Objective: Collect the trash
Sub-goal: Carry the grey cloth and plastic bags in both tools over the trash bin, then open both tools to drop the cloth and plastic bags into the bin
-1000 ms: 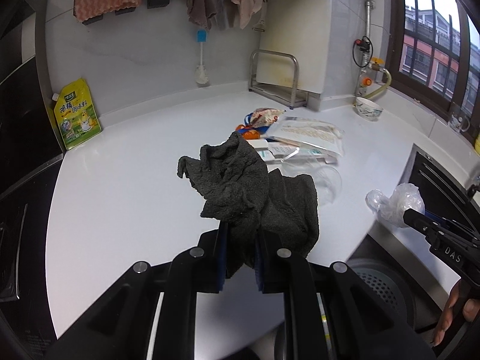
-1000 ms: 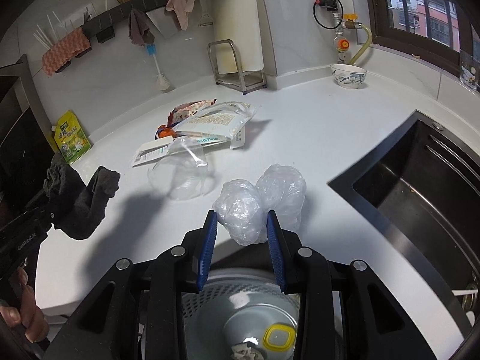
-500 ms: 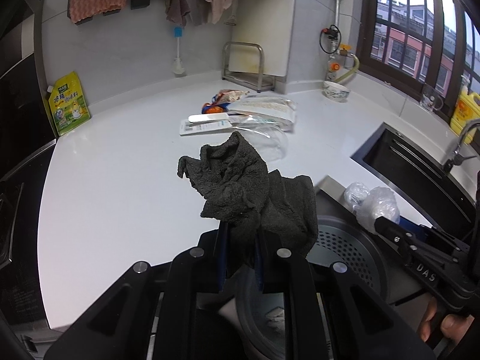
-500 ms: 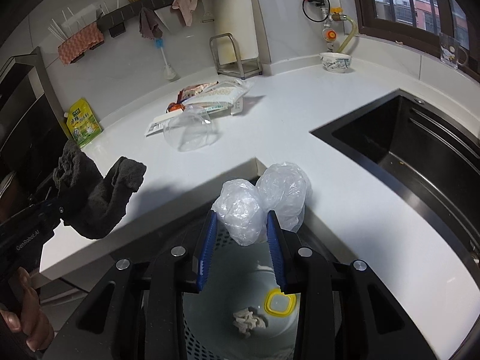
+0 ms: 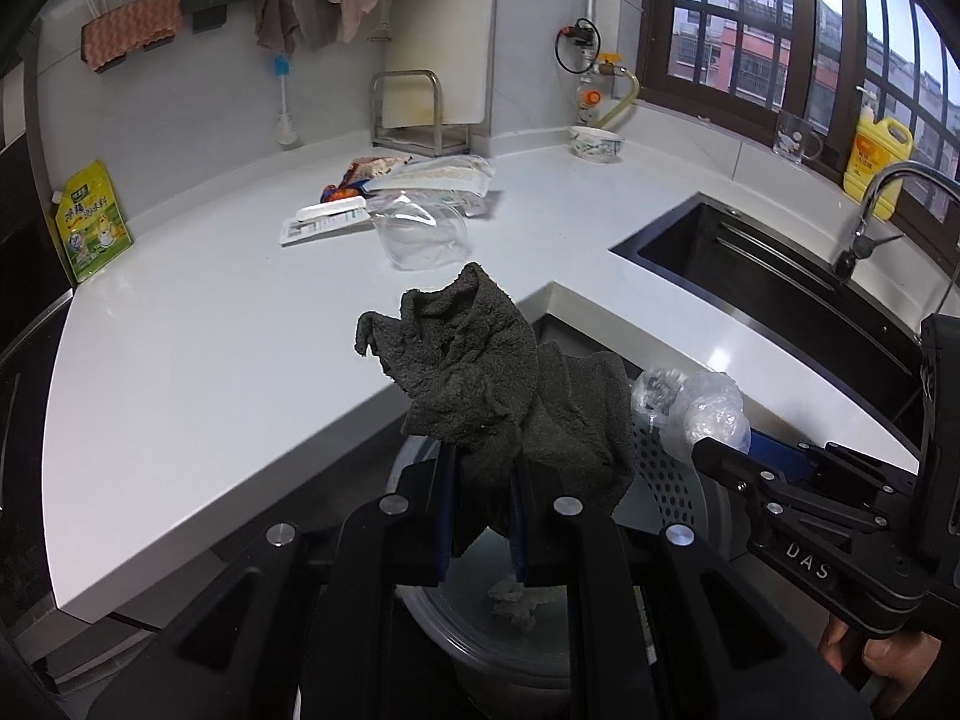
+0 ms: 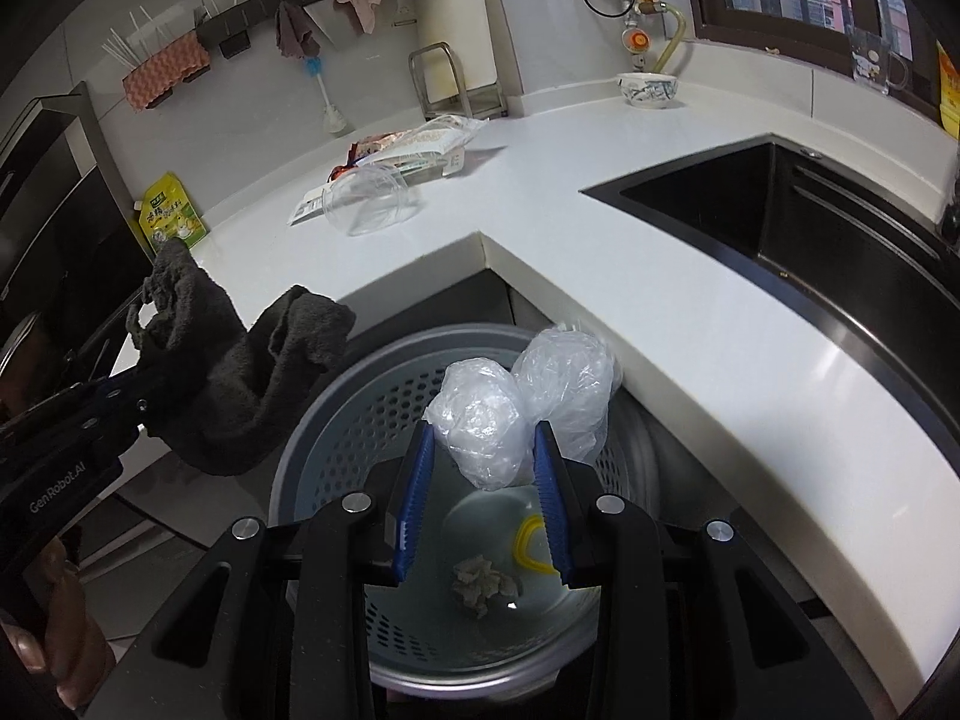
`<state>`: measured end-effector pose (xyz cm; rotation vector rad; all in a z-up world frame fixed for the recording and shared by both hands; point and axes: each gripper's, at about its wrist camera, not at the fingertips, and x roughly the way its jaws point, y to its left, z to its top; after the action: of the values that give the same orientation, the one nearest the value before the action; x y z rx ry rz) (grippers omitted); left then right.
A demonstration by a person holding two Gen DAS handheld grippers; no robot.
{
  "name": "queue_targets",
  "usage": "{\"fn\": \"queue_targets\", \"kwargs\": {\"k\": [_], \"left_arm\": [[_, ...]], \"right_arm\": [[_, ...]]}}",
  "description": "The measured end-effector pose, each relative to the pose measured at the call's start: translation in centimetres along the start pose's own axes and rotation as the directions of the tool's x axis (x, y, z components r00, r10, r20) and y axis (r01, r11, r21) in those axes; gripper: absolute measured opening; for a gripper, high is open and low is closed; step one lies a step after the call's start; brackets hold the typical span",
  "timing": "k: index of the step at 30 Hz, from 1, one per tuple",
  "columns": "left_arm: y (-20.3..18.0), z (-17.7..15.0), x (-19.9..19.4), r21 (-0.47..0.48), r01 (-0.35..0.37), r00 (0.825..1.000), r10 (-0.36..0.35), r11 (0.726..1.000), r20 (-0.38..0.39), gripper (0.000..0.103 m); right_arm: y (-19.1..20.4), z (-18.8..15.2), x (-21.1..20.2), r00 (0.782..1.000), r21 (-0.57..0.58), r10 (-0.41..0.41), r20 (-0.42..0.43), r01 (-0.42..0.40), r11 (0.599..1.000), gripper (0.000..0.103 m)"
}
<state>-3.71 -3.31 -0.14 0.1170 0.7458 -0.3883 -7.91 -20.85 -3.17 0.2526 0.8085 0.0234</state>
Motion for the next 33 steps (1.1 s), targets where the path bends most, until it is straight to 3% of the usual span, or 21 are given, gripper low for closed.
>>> {"fn": "queue_targets", "kwargs": {"k": [10,27,30,33], "left_arm": [[-1.1,-1.9,2.4,0.024,0.003,0.998,-0.001,1.000,-0.065,0.015],[-0.2,-3.1,5.1,-0.015,-0.008,0.988,0.005,1.000,-0.153,0.016],[0.0,-3.1,5.2,-0.021,-0.012,0.987,0.008,1.000,-0.159,0.020],[0.4,-3.1,5.1,-0.043,-0.010,0.988,0.003,0.999,-0.154,0.034]], "right_arm": [[-1.2,-1.7,1.0,0.998,0.030,0.014,-0.053,-0.013,0.999,0.033],[-0.9,-3.0,3.5,0.992,-0.001,0.031,-0.125,-0.031,1.000,0.033],[-1.0,-2.9,3.7,0.992,0.000,0.032,-0.126,-0.033,0.999,0.035],[-1.1,-2.8,3.5,0.992,0.003,0.023,-0.121,-0.023,1.000,0.045]]}}
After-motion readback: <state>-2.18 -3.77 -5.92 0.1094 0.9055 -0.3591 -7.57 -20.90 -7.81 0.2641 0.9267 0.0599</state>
